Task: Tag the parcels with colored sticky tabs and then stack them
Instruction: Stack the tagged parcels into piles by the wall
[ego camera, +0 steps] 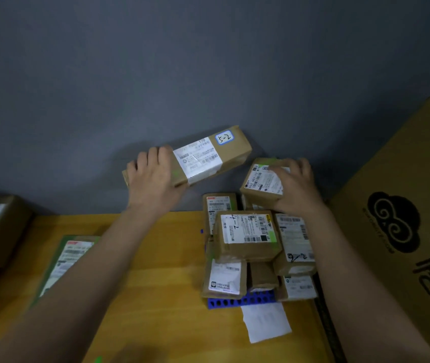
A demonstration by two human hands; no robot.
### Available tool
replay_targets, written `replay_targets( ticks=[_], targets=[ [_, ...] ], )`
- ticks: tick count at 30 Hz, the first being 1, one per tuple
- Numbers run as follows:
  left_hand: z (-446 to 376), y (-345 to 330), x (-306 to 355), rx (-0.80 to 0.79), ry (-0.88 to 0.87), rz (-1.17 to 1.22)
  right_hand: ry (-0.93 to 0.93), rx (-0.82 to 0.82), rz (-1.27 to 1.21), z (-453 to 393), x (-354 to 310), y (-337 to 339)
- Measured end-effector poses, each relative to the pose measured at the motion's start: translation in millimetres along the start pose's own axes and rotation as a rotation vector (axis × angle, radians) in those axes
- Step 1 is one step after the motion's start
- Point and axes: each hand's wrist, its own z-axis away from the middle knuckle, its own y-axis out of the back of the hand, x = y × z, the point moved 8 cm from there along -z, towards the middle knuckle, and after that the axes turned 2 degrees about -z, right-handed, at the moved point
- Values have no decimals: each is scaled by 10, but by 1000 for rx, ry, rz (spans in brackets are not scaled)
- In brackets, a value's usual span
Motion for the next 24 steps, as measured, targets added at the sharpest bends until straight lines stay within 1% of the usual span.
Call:
replay_targets(
  ticks=[4,8,11,15,19,24],
  targets=[
    [137,78,-256,25,65,-17,62,-49,-71,3,-96,15],
    [222,99,-400,12,104,-24,213,-70,-95,-41,-358,8],
    [271,116,-483,14,121,-28,319,-146,-69,-148,-615,-111],
    [376,105,-634,3,137,-62,419,-210,-114,-288,-870,-360],
    [476,18,-806,-65,170,-108,458,-271,-169,-425,-1050,-539],
    [554,-221,-822,-181,178,-145,437,-283,-214,-449,-949,-730]
  ],
)
